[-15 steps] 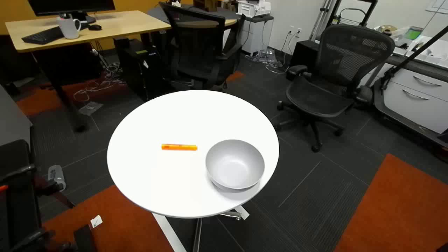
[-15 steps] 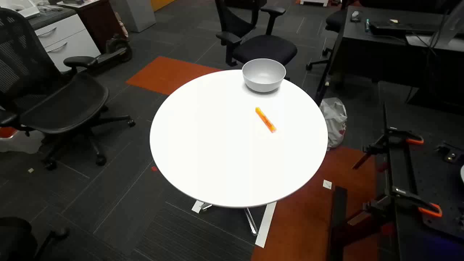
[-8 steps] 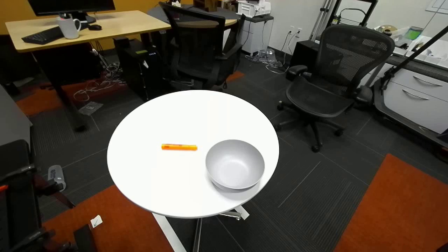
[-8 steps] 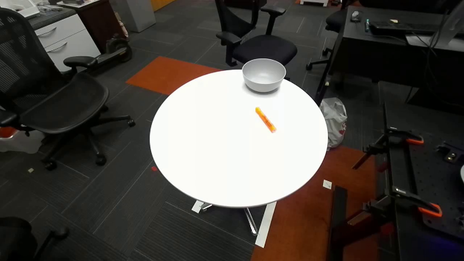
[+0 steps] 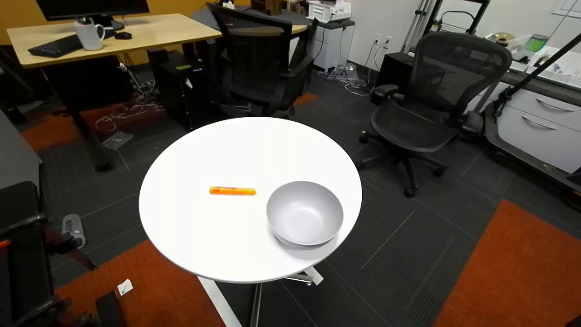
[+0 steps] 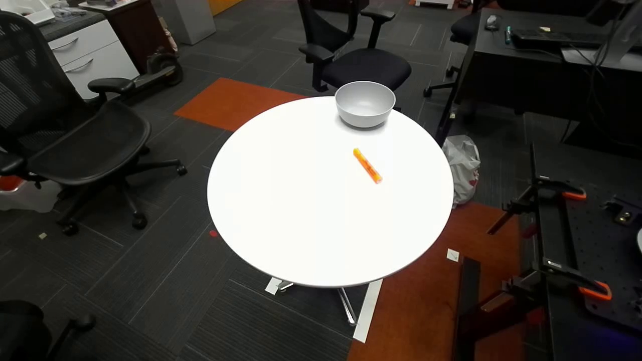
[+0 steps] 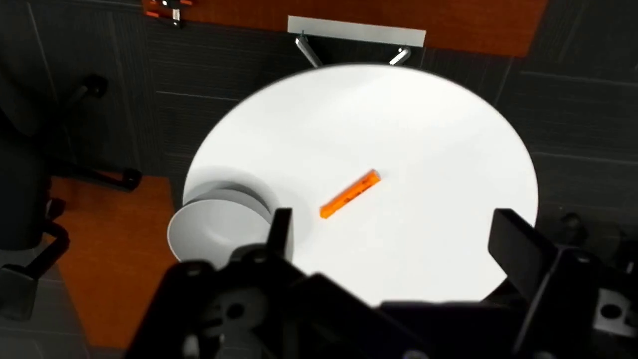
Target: Put the marker in the bowl
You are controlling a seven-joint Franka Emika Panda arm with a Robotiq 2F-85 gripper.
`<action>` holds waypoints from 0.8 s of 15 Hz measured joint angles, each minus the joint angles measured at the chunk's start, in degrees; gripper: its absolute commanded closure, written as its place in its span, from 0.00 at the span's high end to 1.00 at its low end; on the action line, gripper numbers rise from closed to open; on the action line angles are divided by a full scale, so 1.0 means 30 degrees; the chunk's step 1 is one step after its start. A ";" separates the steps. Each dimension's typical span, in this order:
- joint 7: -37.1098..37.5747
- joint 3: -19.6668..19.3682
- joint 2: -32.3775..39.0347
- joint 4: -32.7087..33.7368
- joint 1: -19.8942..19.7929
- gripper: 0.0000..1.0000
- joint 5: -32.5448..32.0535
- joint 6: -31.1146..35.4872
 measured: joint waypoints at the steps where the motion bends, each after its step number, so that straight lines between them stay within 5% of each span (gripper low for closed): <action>1: 0.0813 0.0259 0.0550 -0.0053 0.0207 1.00 0.0497 0.0960; 7: 0.6248 0.2018 0.5944 0.0113 0.0163 1.00 0.2367 0.7726; 12: 0.9540 0.3365 1.1464 0.2176 -0.0552 1.00 0.2388 0.9219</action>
